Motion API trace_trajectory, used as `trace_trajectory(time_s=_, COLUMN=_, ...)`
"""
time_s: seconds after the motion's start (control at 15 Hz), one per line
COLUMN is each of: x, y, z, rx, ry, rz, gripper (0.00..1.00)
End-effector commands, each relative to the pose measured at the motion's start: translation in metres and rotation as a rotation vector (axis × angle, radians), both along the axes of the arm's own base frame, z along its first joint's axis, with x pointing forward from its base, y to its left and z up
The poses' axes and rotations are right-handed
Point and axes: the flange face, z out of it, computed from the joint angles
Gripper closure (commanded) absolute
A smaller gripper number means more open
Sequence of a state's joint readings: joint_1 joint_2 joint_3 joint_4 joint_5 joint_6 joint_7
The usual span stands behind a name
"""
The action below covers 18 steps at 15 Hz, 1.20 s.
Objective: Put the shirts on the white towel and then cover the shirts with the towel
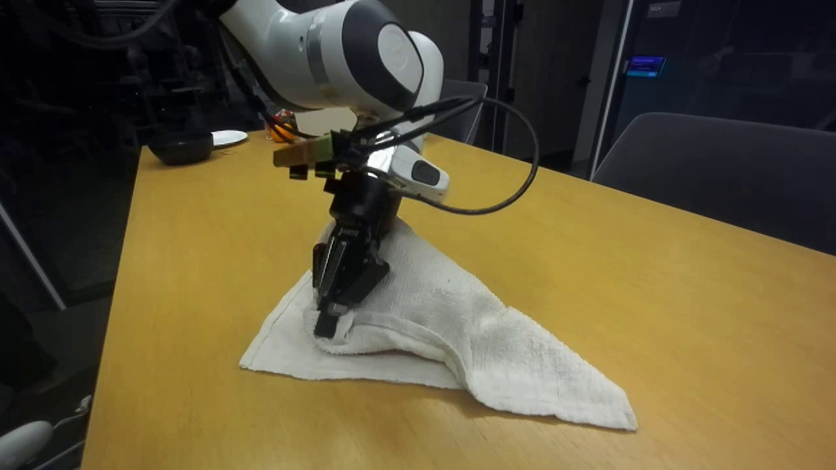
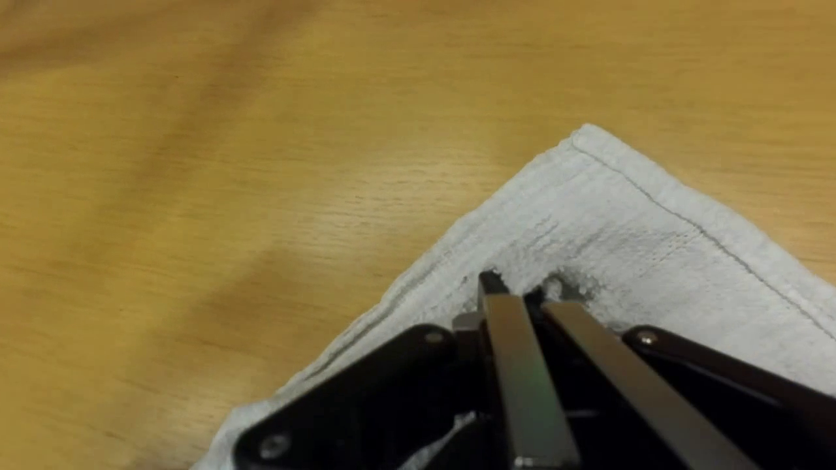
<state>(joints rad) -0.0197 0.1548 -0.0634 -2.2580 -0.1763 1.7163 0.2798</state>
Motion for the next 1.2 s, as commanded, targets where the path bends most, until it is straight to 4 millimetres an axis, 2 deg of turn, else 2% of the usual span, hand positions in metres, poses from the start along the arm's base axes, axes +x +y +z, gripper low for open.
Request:
trace_trajectory(time_s=0.0, x=-0.014, y=-0.007, z=-0.025, rx=-0.098, ry=-0.046, rz=-0.057, gripper=0.96)
trace_trajectory(time_s=0.33, x=-0.005, y=-0.005, z=-0.025, rx=-0.134, ry=-0.083, rz=-0.169, gripper=0.97)
trace_trajectory(time_s=0.4, x=-0.004, y=-0.004, z=-0.023, rx=-0.133, ry=-0.08, rz=-0.18, gripper=0.7)
trace_trajectory(time_s=0.47, x=-0.002, y=-0.005, z=-0.02, rx=-0.131, ry=-0.081, rz=-0.193, gripper=0.69)
trace_trajectory(time_s=0.73, x=0.01, y=-0.01, z=0.016, rx=-0.04, ry=-0.099, rz=-0.262, gripper=0.42)
trace_trajectory(time_s=1.0, x=0.029, y=-0.017, z=0.073, rx=0.024, ry=-0.216, rz=-0.312, gripper=0.09)
trace_trajectory(time_s=1.13, x=0.037, y=-0.019, z=0.107, rx=0.036, ry=-0.278, rz=-0.317, gripper=0.0)
